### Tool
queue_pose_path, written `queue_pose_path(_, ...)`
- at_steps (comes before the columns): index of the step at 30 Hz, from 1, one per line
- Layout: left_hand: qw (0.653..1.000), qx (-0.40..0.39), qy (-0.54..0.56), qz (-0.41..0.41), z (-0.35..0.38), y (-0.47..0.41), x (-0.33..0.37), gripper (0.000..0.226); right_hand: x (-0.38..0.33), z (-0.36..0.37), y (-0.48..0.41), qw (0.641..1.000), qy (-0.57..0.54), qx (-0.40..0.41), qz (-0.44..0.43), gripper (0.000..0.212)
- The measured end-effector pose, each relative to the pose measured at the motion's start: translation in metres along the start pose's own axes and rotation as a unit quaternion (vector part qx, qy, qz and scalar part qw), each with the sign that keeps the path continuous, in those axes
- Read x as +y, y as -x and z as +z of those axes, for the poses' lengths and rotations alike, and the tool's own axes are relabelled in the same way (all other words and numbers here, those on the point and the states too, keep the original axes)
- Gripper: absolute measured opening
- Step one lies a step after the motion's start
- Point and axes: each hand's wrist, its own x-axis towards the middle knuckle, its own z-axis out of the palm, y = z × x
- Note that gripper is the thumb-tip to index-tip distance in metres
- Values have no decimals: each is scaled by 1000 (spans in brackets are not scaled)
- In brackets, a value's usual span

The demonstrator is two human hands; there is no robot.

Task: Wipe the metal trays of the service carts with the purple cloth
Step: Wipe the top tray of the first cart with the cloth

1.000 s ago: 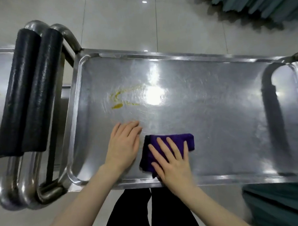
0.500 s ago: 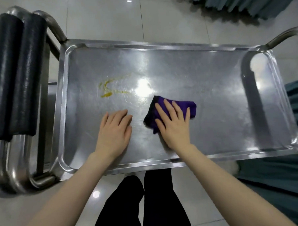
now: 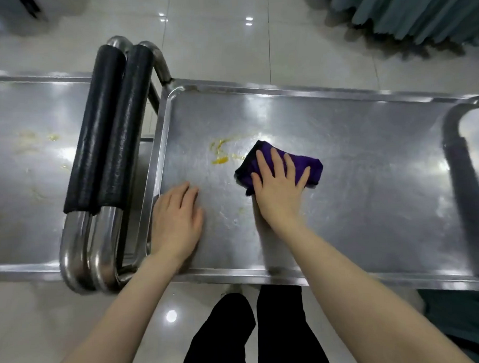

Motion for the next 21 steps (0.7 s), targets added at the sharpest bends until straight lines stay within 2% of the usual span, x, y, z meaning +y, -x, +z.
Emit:
queue_pose_path(1,1000,-4,1,-5,0,1,-3,40,-5,1,11,1000,-2,5,-8,51)
queue_pose_path(4,1000,-18,12,-6,-1,3,-7,43,-11,9,79,989,20,10,-149,54)
queue_pose_path(6,999,-19,33,-16,-4,3,-7,43,-11,17,125,976,30,-16,-217,57)
queue_pose_path(10,998,1,53,-30,-7,5,-9,42,-16,21,126,969,25,-39,-245,55)
queue_pose_path(13,998,6,47,-30,-6,6,-13,40,-27,13,67,974,28,-28,-221,52)
queue_pose_path(18,998,9,59,-8,-11,-1,-16,40,-65,9,-22,997,13,-31,-72,51)
queue_pose_path(21,997,41,70,3,-23,-3,-15,38,-70,12,4,995,7,-23,-93,52)
